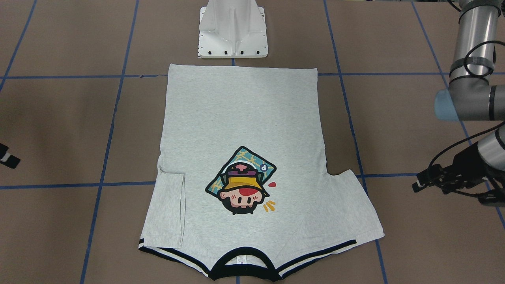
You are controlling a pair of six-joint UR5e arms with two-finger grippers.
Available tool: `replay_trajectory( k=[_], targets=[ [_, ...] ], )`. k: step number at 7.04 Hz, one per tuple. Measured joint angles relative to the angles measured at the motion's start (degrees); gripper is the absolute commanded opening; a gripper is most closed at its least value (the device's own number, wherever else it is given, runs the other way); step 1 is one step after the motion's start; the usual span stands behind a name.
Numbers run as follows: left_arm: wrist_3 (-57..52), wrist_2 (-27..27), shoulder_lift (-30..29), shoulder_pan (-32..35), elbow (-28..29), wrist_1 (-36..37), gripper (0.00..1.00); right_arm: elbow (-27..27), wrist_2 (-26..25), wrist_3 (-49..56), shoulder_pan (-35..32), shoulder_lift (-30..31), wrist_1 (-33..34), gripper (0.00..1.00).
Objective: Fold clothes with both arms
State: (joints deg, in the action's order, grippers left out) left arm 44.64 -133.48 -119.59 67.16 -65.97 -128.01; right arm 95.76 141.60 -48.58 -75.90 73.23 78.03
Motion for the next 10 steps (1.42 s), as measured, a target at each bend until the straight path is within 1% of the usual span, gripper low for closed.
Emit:
replay_trajectory(
  k=[1,2,3,4,5,7,8,9,10],
  targets=[
    [3.5,4.0,-2.8,-1.7,5.3,-5.3,0.97,0.0,0.4,1.9,-0.9,1.3,0.2,1.00],
    [6.5,6.6,-5.4,-3.4,9.7,-9.4,0.94,0.0,0.4,2.8,-1.1,2.0,0.3,1.00],
    [8.1,7.6,-7.7,-4.7,14.3,-13.6,0.87,-0.1,0.4,3.1,-1.3,2.3,0.4,1.00],
    [8.8,8.0,-9.8,-5.7,18.5,-16.8,0.78,-0.3,0.4,3.3,-1.4,2.5,0.4,1.00],
    [9.0,8.1,-10.9,-6.6,20.7,-18.2,0.66,-0.5,0.3,3.4,-1.4,2.5,0.3,1.00],
    [9.1,8.1,-12.5,-7.6,23.5,-18.9,0.57,-0.9,0.1,4.0,-1.4,2.6,0.3,1.00],
    [9.1,8.1,-13.2,-8.0,24.7,-19.3,0.55,-1.1,0.1,4.1,-1.4,2.6,0.3,1.00],
    [9.1,8.3,-13.9,-8.3,26.1,-20.1,0.50,-1.3,0.0,4.1,-1.4,2.6,0.2,1.00],
    [9.1,8.7,-14.3,-8.5,27.3,-21.0,0.18,-1.4,-0.1,4.1,-1.3,2.5,0.1,1.00]
  ],
)
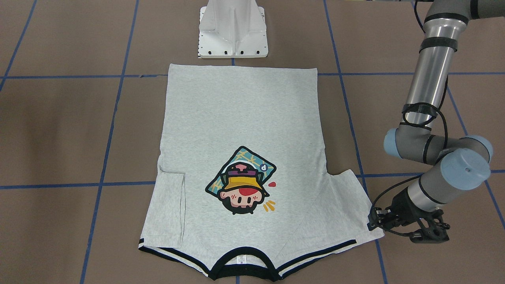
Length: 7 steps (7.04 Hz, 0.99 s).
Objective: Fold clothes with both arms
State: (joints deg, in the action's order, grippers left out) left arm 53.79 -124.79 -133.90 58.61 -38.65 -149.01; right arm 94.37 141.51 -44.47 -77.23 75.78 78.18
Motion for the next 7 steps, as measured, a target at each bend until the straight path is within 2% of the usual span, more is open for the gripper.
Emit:
replay_trajectory(
  k=[1,4,5,7],
  targets=[
    [0.0,0.3,-0.3,-0.2,0.6,-0.4,0.00,0.0,-0.2,0.0,0.0,0.0,-0.1,1.00],
    [0.1,0.4,-0.9,0.0,-0.3,-0.5,0.00,-0.1,-0.7,0.0,0.1,0.1,-0.4,1.00],
    [2.4,0.4,-0.9,0.2,-3.6,-0.2,0.00,-0.1,-0.7,0.0,0.1,0.1,-0.4,1.00],
    [15.2,1.2,-1.6,-2.6,-11.6,0.1,0.00,-0.3,-0.7,0.0,0.1,0.1,-0.5,1.00]
  ],
)
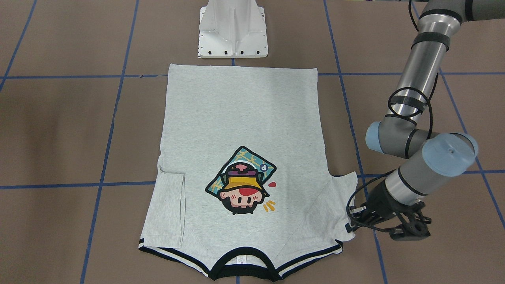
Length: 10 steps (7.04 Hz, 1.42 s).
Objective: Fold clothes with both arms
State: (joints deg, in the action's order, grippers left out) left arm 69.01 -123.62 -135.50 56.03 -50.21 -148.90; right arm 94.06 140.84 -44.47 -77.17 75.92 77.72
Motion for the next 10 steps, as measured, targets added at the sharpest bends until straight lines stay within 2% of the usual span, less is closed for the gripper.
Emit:
replay_trajectory(
  k=[2,5,6,7,8,9,10],
  targets=[
    [8.0,8.1,-2.1,-5.9,-2.4,0.5,0.00,-0.8,0.0,0.0,0.1,-0.1,-0.1,1.00],
    [8.9,17.9,-6.5,-8.0,4.9,0.6,0.00,-3.4,-0.1,0.5,0.4,-0.9,-0.4,1.00],
    [8.9,20.3,-7.1,-8.0,6.7,0.5,0.60,-3.7,-0.1,0.8,0.5,-1.0,-0.4,1.00],
    [8.8,21.7,-7.6,-8.0,7.5,0.5,0.70,-3.7,-0.1,1.0,0.4,-1.1,-0.4,1.00],
    [8.8,22.2,-7.6,-8.3,6.7,0.5,0.71,-3.5,-0.1,0.8,0.5,-1.2,-0.4,1.00],
    [8.9,22.3,-6.4,-8.9,3.7,0.6,0.71,-3.1,-0.1,0.3,0.7,-1.5,-0.4,1.00],
    [9.1,22.0,-3.8,-9.7,-1.7,1.0,0.71,-2.2,-0.3,-2.0,1.5,-2.1,-0.4,1.00]
  ],
)
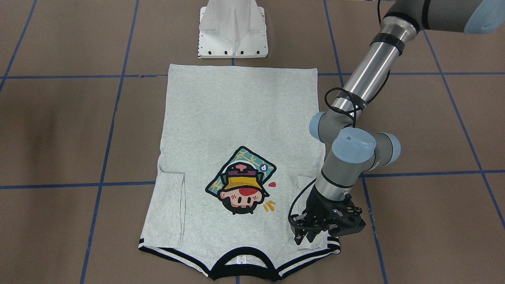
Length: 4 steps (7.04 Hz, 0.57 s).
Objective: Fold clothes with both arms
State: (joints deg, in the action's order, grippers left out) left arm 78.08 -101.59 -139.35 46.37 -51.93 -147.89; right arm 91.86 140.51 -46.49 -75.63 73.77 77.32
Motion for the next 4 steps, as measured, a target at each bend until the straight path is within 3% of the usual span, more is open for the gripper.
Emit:
replay_trajectory(
  k=[2,4],
  targets=[
    [0.5,-5.4,8.3,-1.5,-14.3,2.3,0.71,7.0,-4.2,-13.5,5.8,0.1,0.1,1.00],
    [1.5,-10.8,18.3,-2.1,-28.9,3.7,0.71,17.2,-12.1,-33.9,17.7,2.3,0.3,1.00]
  ],
)
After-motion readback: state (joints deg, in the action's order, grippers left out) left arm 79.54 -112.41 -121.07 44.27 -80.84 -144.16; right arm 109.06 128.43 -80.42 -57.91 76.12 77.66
